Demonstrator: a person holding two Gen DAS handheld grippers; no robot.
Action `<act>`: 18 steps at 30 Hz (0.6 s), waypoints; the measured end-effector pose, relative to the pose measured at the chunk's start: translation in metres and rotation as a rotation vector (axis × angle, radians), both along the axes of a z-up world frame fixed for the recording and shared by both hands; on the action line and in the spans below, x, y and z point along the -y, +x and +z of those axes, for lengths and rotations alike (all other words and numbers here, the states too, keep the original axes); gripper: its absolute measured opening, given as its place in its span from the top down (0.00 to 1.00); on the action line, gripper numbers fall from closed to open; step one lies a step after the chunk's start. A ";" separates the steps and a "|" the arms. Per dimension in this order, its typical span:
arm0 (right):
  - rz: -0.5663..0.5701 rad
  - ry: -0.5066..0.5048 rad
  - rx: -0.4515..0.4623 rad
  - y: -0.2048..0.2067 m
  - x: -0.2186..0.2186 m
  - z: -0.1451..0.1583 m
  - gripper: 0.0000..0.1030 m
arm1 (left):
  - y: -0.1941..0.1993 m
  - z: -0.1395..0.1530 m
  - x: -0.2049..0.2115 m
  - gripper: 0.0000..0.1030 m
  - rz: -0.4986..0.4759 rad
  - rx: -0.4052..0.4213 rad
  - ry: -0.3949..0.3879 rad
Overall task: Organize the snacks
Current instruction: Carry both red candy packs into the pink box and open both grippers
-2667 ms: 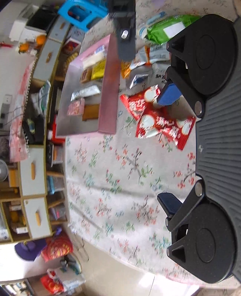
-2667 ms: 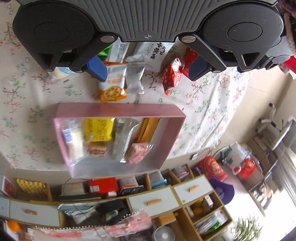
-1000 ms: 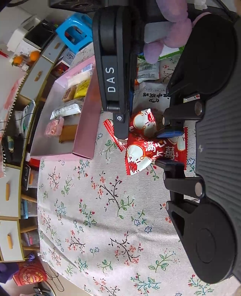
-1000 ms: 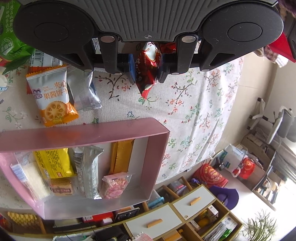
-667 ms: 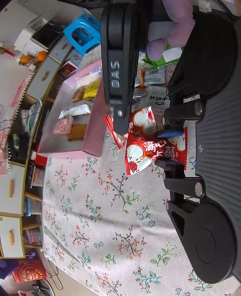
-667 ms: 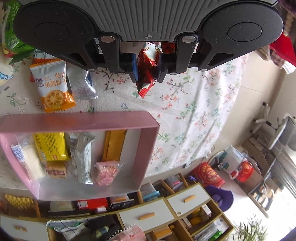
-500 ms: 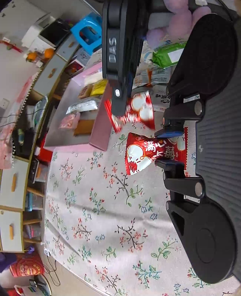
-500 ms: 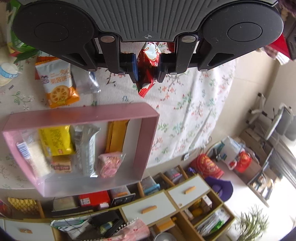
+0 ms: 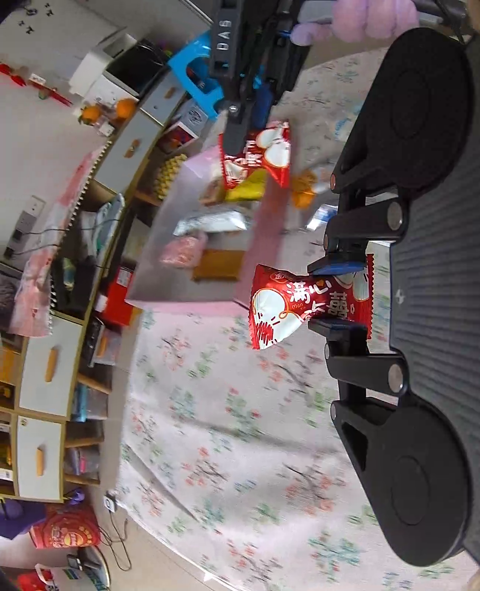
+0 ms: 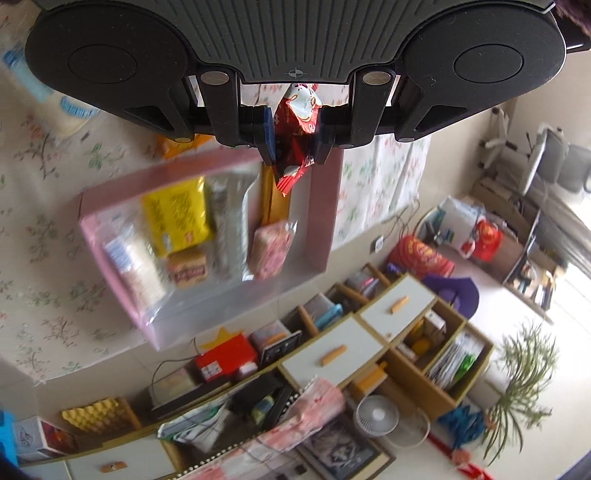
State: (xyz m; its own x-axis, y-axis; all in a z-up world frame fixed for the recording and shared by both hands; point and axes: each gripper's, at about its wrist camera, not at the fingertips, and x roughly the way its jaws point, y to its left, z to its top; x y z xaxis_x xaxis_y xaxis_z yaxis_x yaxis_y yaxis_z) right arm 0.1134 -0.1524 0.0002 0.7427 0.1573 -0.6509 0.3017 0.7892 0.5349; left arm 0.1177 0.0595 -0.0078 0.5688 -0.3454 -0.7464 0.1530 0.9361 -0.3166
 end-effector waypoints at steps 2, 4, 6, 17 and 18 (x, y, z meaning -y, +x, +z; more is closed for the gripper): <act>-0.012 0.010 0.016 0.006 0.007 0.000 0.80 | 0.014 0.005 0.004 0.79 -0.013 0.034 0.007; -0.024 0.006 0.018 0.012 0.013 -0.004 0.80 | 0.030 0.007 0.009 0.79 -0.024 0.060 0.020; -0.039 0.001 0.005 0.019 0.019 -0.009 0.80 | 0.046 0.007 0.015 0.79 -0.036 0.078 0.035; -0.025 0.009 -0.030 0.036 0.034 -0.040 0.80 | 0.085 -0.018 0.046 0.79 -0.135 0.100 0.089; -0.023 0.010 -0.035 0.036 0.034 -0.041 0.80 | 0.085 -0.020 0.047 0.79 -0.141 0.094 0.094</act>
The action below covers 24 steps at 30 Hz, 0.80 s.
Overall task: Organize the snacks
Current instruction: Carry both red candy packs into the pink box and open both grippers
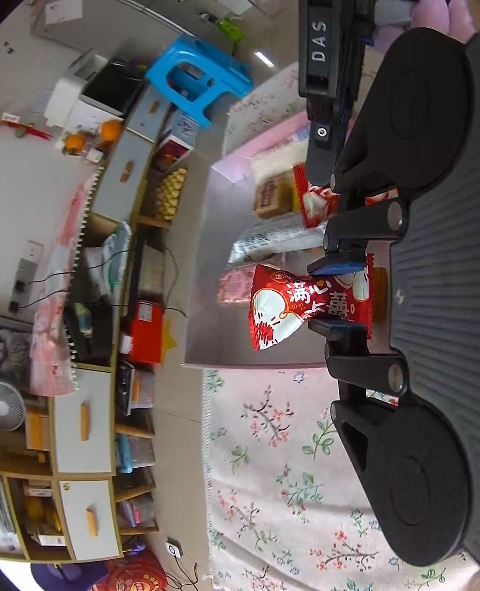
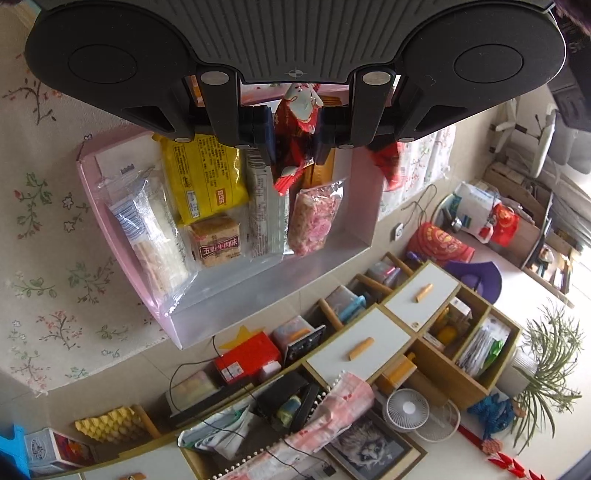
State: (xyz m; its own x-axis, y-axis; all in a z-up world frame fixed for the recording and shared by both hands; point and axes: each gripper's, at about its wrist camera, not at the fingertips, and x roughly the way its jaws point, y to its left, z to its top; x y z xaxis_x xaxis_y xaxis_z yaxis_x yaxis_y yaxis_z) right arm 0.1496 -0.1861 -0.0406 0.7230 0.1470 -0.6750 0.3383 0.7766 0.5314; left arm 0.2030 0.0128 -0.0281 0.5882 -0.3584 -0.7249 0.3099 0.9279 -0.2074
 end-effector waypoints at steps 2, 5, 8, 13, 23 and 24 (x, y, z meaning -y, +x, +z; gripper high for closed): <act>0.007 -0.001 -0.009 0.001 -0.001 -0.003 0.80 | 0.000 -0.004 0.001 0.79 -0.013 -0.019 0.003; 0.015 -0.014 -0.040 0.001 -0.004 -0.008 0.80 | -0.001 -0.011 -0.003 0.79 -0.015 -0.057 -0.027; 0.022 -0.015 -0.041 0.001 -0.005 -0.008 0.80 | -0.004 -0.014 -0.007 0.79 -0.014 -0.062 -0.026; 0.030 -0.002 -0.065 0.002 -0.005 -0.012 0.80 | -0.006 -0.008 -0.012 0.79 -0.028 -0.074 -0.024; 0.034 -0.023 -0.057 0.006 -0.008 -0.010 0.76 | -0.009 -0.007 -0.012 0.75 -0.033 -0.096 -0.037; 0.029 -0.025 -0.055 0.005 -0.007 -0.010 0.76 | -0.010 -0.007 -0.011 0.72 -0.025 -0.075 -0.024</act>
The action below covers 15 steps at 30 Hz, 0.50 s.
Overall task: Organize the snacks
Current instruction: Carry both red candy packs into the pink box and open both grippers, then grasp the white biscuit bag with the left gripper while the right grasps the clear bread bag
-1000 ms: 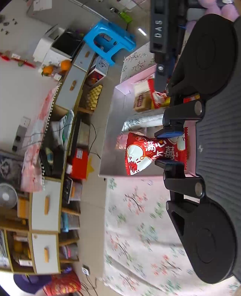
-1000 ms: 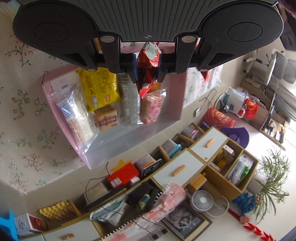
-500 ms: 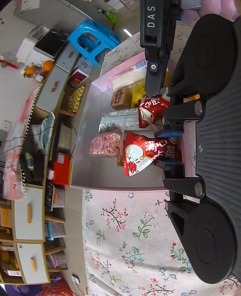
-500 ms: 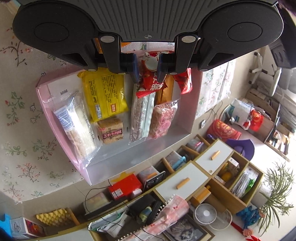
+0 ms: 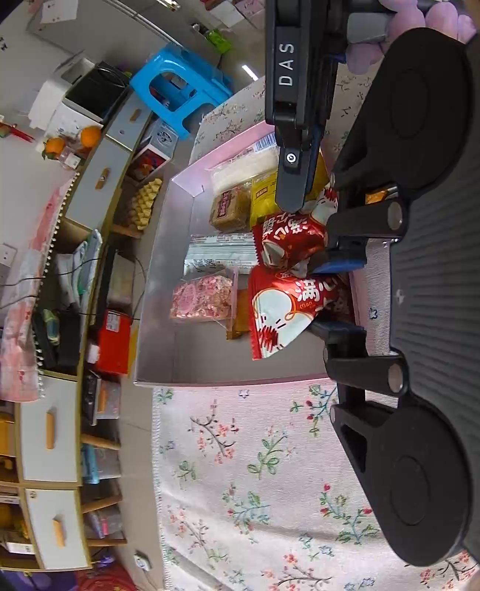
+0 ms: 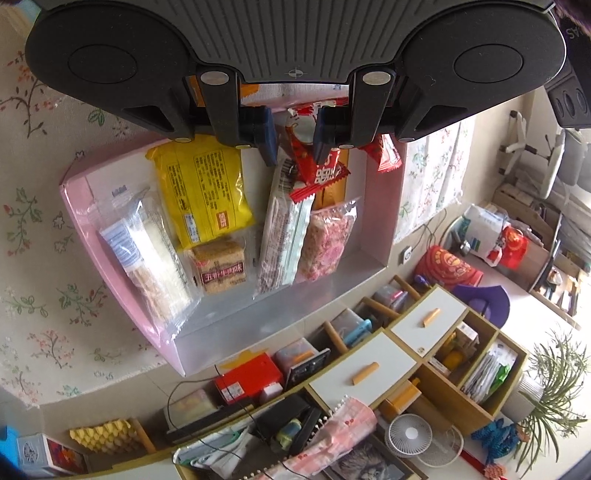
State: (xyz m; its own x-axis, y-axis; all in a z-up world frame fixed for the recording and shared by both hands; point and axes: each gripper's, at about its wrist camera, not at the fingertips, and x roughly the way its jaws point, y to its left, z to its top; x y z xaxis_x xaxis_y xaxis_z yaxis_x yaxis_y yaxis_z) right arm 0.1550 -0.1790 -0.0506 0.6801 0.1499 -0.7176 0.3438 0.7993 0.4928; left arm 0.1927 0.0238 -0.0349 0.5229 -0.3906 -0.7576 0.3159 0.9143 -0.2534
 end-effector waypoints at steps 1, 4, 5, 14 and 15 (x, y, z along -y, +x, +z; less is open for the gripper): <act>-0.003 0.006 -0.001 0.000 0.002 0.000 0.76 | -0.002 0.001 0.001 0.66 0.008 0.026 0.012; -0.014 0.026 0.000 -0.004 0.010 0.004 0.67 | -0.007 0.007 0.002 0.46 0.022 0.085 0.009; -0.018 0.023 0.005 -0.005 0.011 0.007 0.64 | -0.009 0.009 0.002 0.43 0.026 0.098 0.007; -0.017 -0.054 0.019 -0.040 0.013 0.038 0.27 | -0.038 0.024 -0.004 0.16 0.071 0.122 0.060; -0.014 -0.072 0.015 -0.044 0.012 0.041 0.25 | -0.042 0.025 -0.005 0.14 0.076 0.119 0.075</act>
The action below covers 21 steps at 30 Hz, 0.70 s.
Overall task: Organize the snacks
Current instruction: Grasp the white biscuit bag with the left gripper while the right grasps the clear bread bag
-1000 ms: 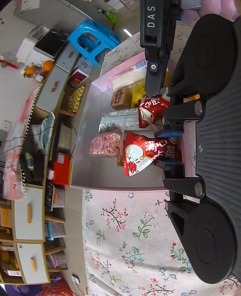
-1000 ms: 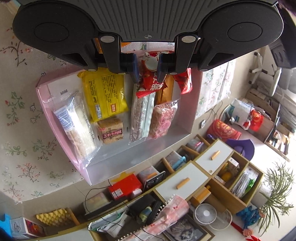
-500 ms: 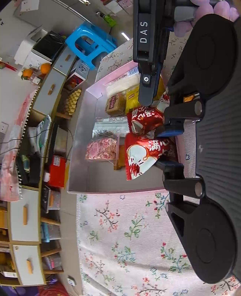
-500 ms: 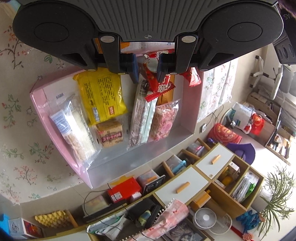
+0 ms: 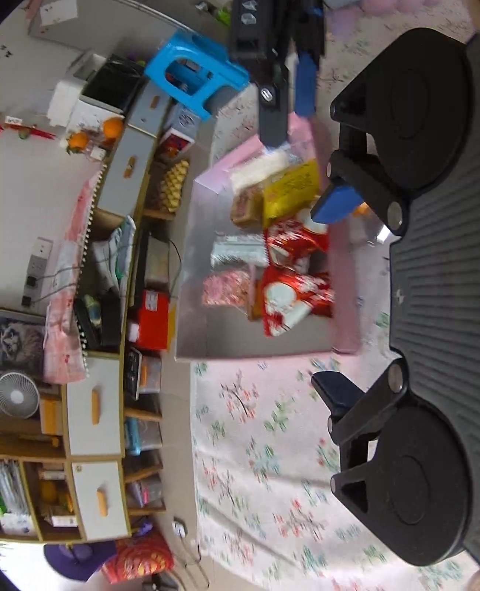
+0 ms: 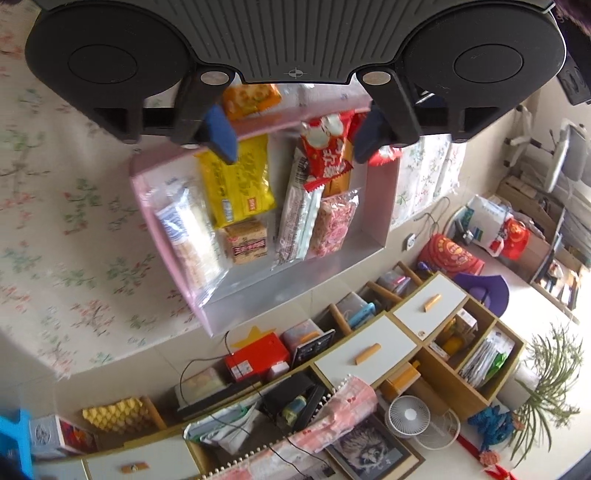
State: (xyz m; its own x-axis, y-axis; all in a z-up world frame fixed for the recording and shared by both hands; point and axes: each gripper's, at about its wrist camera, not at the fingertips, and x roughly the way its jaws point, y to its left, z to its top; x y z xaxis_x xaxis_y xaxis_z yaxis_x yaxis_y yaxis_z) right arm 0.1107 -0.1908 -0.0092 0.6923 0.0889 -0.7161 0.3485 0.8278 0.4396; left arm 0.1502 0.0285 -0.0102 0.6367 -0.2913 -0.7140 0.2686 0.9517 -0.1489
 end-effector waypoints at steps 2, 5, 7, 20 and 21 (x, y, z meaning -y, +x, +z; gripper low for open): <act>0.007 -0.028 -0.017 -0.008 -0.002 0.006 0.23 | -0.007 0.001 -0.002 0.10 0.010 -0.010 0.022; 0.013 -0.065 -0.035 -0.021 -0.005 0.013 0.17 | -0.018 0.004 -0.002 0.05 0.019 -0.021 0.062; 0.024 -0.093 -0.056 -0.030 -0.009 0.016 0.14 | -0.027 0.006 -0.001 0.02 0.027 -0.035 0.086; 0.127 -0.349 -0.104 -0.088 0.004 -0.001 0.12 | -0.073 -0.025 0.006 0.01 -0.034 -0.053 0.113; 0.134 -0.367 -0.110 -0.092 0.008 -0.004 0.12 | -0.074 -0.029 0.007 0.01 -0.036 -0.056 0.110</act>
